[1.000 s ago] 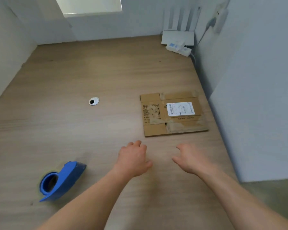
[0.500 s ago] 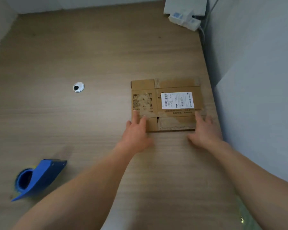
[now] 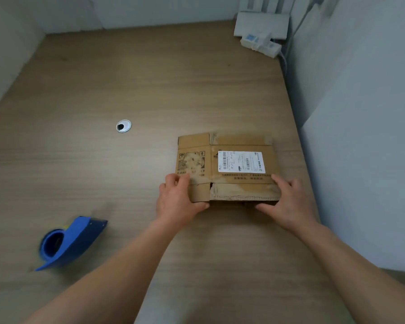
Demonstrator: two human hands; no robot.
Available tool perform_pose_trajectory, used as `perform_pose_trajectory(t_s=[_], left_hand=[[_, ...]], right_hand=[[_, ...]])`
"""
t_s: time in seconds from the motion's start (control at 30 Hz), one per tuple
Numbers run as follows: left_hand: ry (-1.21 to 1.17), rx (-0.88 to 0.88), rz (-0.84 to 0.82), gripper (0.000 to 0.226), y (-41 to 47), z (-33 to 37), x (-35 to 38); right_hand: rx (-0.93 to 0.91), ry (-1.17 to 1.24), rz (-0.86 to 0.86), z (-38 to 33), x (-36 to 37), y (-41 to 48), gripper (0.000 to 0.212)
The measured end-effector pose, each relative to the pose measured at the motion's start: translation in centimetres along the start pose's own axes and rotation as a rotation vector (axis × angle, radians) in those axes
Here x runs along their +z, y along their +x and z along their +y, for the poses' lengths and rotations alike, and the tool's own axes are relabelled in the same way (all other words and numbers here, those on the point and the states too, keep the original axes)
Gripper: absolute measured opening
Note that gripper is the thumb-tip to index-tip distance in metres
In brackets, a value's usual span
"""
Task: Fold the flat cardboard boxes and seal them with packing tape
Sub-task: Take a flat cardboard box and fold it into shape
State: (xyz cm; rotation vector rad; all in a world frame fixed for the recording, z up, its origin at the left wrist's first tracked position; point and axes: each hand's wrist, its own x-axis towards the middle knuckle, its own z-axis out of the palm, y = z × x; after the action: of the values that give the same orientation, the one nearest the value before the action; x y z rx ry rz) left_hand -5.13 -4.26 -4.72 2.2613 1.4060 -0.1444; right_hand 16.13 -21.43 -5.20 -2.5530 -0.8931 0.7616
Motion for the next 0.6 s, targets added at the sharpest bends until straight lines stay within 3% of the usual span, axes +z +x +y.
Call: perform_pose_trajectory(t_s=[0.17,0.37,0.6], left_hand=[[-0.028,0.062,0.029,0.072,-2.9,-2.1,-1.9],[-0.038,0.142,0.128,0.018,-7.5,-3.4,-4.7],[-0.028,0.138,0.113,0.01,-12.3,-4.9,-9.6]], right_hand=[[-0.053,0.142,0.109,-2.4,-0.6,-4.2,0.084],[-0.076,0.148,0.332,-6.0,-0.2,-9.3,0.06],[-0.006,0.206,0.447,-9.9,-0.9,-14.4,0.051]])
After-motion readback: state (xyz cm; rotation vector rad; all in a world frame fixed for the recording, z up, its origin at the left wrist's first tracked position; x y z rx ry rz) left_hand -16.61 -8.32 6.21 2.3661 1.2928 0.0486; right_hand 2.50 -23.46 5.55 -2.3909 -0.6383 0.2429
